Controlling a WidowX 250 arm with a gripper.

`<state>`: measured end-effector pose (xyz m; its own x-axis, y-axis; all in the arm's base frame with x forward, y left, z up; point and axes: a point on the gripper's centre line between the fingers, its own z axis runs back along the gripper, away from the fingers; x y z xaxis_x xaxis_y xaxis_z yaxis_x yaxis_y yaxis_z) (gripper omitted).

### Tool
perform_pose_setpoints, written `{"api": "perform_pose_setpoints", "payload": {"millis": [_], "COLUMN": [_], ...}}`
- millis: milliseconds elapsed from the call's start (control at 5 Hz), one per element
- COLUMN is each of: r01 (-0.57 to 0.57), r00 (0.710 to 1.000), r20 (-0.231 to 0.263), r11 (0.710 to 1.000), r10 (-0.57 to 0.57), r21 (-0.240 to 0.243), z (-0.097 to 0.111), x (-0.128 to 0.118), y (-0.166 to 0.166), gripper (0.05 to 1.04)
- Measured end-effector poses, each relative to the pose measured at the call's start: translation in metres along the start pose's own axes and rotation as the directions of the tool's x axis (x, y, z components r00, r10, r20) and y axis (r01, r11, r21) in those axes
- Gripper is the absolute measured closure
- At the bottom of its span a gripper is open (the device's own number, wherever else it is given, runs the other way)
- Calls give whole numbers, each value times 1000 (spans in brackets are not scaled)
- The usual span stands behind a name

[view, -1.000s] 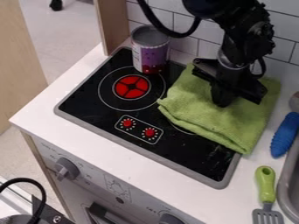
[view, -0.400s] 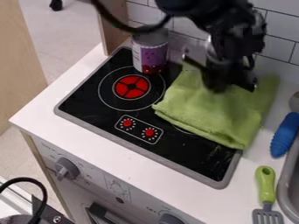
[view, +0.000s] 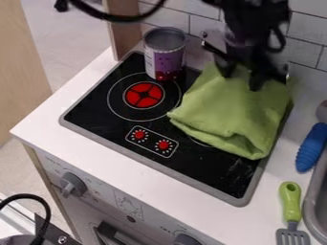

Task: Put the green cloth in the right side of the burner

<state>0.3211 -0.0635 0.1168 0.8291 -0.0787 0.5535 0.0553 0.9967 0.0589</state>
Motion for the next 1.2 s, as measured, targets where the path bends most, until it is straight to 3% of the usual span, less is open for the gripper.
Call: {"api": "perform_pose_setpoints", "payload": {"millis": [200,600,800,1000,1200], "r01": [-41,-46,-41,-22,39], "r00": [994,977,971,967,947], "r20": [-107,-210,-239,-254,-317], "r11": [999,992,990,995,999], "r10": [37,20,8,-4,-47], "r21": [-29,-120,-131,-100,-32], "z": [9,37,44,53,47], "x": [-6,-13,-18,-27,-55], "y": [2,15,20,34,56], "gripper": [105,89,89,89,89]}}
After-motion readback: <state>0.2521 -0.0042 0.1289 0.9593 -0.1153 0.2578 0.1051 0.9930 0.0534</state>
